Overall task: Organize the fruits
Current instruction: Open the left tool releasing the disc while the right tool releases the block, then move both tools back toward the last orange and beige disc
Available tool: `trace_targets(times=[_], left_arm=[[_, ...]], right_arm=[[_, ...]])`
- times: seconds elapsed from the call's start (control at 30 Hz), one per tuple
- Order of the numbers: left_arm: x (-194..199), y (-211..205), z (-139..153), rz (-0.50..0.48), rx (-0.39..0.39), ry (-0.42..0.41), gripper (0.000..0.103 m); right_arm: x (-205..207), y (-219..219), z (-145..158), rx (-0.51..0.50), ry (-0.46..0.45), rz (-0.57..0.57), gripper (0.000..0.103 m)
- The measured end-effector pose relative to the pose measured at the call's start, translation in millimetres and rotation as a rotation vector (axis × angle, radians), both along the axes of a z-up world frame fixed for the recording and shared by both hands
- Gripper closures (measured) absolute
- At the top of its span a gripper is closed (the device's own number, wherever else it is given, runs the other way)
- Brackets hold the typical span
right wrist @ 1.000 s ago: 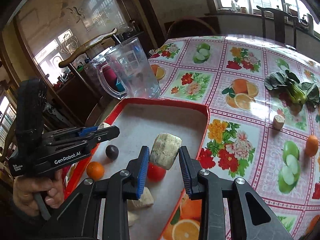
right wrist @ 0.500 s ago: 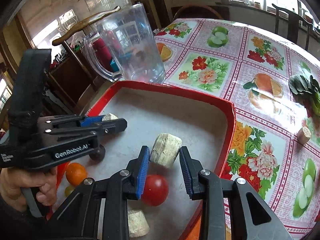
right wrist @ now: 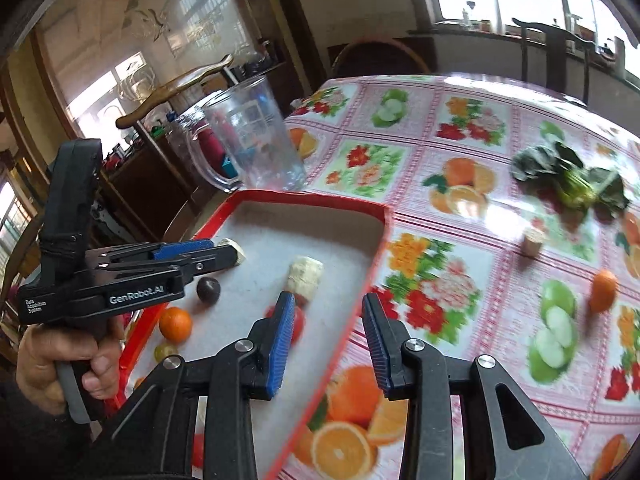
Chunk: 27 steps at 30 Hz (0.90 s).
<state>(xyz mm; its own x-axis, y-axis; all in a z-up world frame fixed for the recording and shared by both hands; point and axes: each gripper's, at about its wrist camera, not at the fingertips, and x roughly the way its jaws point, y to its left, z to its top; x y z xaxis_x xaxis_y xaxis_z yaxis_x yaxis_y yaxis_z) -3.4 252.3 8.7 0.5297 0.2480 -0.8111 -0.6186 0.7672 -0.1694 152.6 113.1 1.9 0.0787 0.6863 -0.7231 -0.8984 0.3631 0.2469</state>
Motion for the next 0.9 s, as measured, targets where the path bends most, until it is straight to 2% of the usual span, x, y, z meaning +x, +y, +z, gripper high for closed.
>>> trace_targets(times=[0.4, 0.9], left_arm=[[37, -60, 22, -0.120, 0.026, -0.026, 0.064], [85, -112, 24, -0.235, 0.034, -0.018, 0.064]], right_arm=[[42, -85, 2, -0.002, 0.010, -0.146, 0.065], [82, -133, 0, -0.013, -0.011, -0.235, 0.064]])
